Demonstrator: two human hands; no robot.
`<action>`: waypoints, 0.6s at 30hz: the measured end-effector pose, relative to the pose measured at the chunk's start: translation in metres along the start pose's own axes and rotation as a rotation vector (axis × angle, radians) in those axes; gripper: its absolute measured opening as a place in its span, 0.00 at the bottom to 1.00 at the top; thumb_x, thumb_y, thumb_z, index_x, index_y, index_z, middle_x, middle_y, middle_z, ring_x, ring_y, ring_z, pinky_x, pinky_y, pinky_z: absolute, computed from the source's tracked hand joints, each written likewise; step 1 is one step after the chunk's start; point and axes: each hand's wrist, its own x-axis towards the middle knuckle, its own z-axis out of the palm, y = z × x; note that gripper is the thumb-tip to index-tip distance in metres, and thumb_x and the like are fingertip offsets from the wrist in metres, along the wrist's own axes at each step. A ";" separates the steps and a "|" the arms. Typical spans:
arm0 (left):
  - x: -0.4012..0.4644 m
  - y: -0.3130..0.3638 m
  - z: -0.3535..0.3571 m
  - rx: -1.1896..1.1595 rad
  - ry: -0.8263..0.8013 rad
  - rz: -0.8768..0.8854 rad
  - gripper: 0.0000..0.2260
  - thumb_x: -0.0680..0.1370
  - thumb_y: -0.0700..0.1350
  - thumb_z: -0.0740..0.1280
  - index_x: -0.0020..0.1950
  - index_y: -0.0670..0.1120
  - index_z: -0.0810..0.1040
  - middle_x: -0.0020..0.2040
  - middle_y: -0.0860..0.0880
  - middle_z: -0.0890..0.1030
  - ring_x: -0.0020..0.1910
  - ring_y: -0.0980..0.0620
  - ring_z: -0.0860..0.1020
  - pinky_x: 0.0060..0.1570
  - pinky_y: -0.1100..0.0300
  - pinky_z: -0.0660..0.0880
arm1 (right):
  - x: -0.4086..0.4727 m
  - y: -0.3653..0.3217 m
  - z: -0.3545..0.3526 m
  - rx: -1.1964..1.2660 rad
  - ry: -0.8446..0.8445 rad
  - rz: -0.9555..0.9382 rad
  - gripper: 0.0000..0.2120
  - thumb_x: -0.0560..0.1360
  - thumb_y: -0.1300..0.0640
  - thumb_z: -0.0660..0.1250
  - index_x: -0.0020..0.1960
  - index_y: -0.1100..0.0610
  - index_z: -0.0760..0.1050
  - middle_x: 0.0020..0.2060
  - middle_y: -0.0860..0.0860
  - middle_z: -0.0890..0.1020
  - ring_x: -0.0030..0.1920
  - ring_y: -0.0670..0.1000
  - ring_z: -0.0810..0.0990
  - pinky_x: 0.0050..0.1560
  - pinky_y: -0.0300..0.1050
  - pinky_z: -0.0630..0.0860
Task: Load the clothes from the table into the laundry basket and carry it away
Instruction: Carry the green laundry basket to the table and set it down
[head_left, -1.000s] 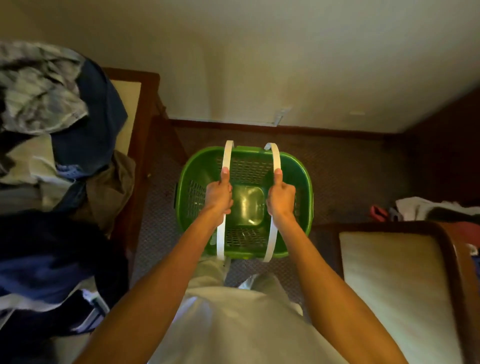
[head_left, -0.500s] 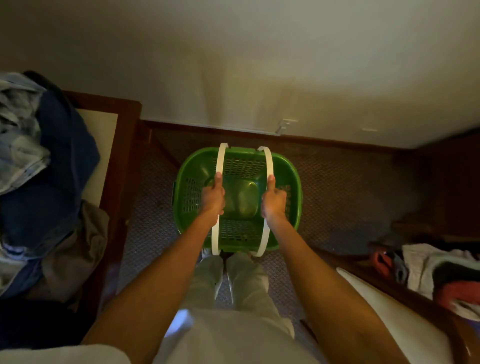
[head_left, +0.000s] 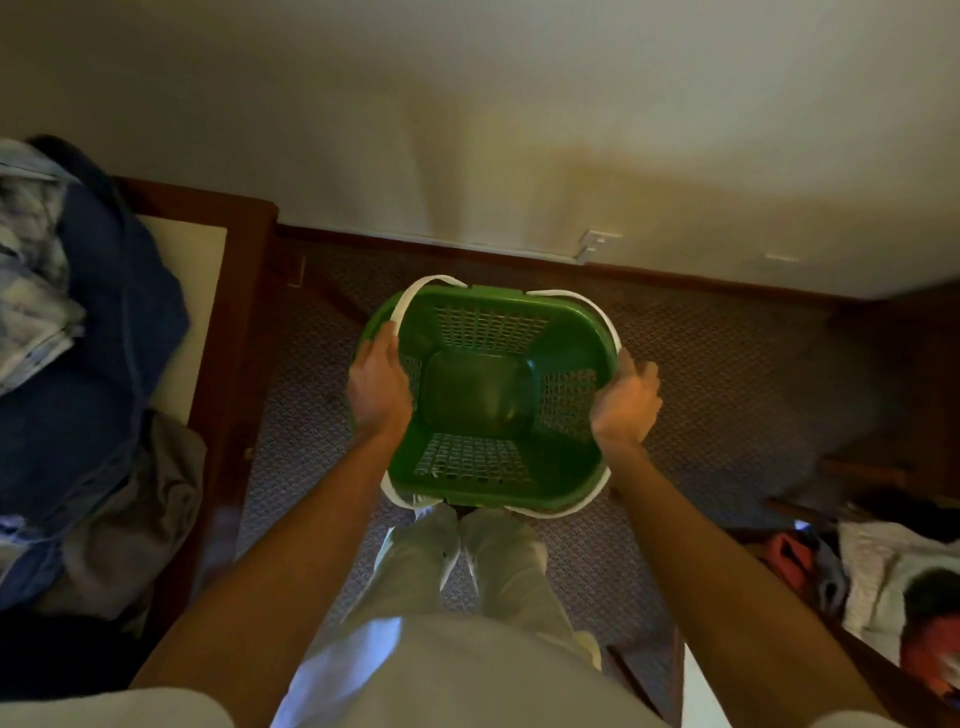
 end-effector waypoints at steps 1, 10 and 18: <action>0.002 -0.008 0.001 0.050 -0.002 -0.008 0.17 0.84 0.39 0.60 0.72 0.45 0.75 0.57 0.38 0.81 0.51 0.37 0.82 0.47 0.46 0.81 | 0.004 0.007 0.002 -0.037 -0.044 0.026 0.25 0.77 0.63 0.65 0.73 0.54 0.68 0.64 0.61 0.72 0.63 0.63 0.74 0.62 0.63 0.73; 0.048 -0.073 0.049 0.064 -0.277 -0.386 0.28 0.82 0.47 0.66 0.79 0.40 0.62 0.71 0.34 0.72 0.69 0.33 0.71 0.67 0.41 0.71 | 0.025 0.038 0.071 0.176 -0.352 0.182 0.44 0.79 0.53 0.66 0.82 0.55 0.37 0.81 0.58 0.49 0.79 0.64 0.55 0.75 0.62 0.61; 0.076 -0.096 0.053 -0.030 -0.460 -0.417 0.30 0.77 0.51 0.73 0.75 0.43 0.67 0.70 0.39 0.75 0.68 0.37 0.74 0.67 0.48 0.71 | 0.038 0.036 0.071 0.172 -0.398 0.189 0.51 0.75 0.53 0.71 0.81 0.55 0.35 0.81 0.59 0.47 0.80 0.64 0.49 0.78 0.64 0.52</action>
